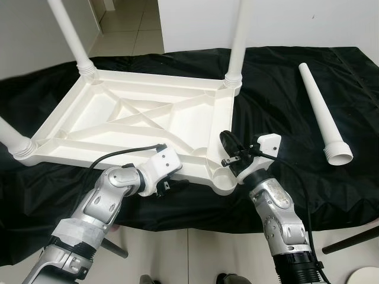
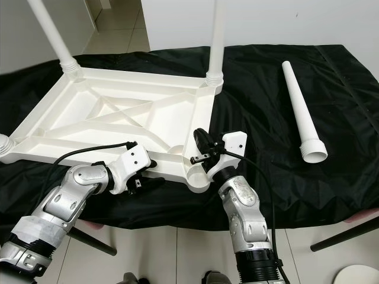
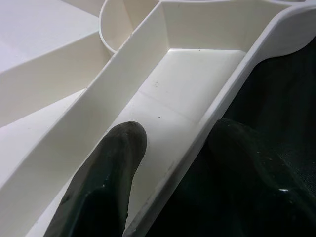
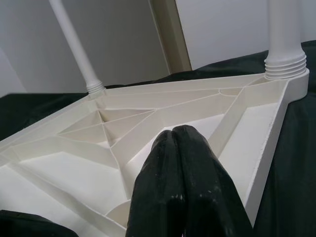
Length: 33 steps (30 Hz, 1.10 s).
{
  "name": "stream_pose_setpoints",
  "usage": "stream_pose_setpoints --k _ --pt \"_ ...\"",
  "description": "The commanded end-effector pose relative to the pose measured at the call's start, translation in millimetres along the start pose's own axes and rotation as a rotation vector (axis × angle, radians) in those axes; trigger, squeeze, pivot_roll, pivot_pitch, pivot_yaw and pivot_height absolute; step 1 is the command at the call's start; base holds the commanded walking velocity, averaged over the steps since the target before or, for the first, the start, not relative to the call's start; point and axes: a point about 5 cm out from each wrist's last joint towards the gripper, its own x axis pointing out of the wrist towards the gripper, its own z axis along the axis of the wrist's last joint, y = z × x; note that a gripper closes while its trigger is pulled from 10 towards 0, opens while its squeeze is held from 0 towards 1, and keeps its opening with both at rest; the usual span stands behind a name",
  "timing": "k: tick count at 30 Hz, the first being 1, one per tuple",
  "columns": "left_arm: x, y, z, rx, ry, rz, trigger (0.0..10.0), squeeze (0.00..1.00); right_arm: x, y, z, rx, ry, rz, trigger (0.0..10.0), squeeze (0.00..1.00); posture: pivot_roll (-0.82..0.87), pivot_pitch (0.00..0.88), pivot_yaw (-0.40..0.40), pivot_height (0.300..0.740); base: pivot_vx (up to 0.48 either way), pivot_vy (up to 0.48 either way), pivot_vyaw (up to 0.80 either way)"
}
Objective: Building children table
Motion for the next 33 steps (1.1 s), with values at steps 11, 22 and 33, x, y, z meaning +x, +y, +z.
stream_pose_setpoints --k 11,22,33 --pt "4.1 -8.8 -9.8 -0.028 0.023 0.034 0.0 0.0 2.9 5.7 -4.5 0.004 0.003 0.026 10.0 0.0 -0.08 0.07 0.105 0.74 0.0 0.0 0.0" --pt "5.3 -15.3 3.4 0.062 0.023 0.036 10.0 0.0 5.0 1.9 -3.7 -0.002 -0.007 -0.011 10.0 0.0 -0.07 0.069 0.098 0.74 0.0 0.0 0.0" --pt "2.3 -23.9 27.3 0.054 -0.128 0.004 10.0 0.44 6.6 -2.7 -4.1 -0.014 -0.01 -0.045 10.0 0.0 -0.07 0.071 0.091 0.74 0.0 0.0 0.0"
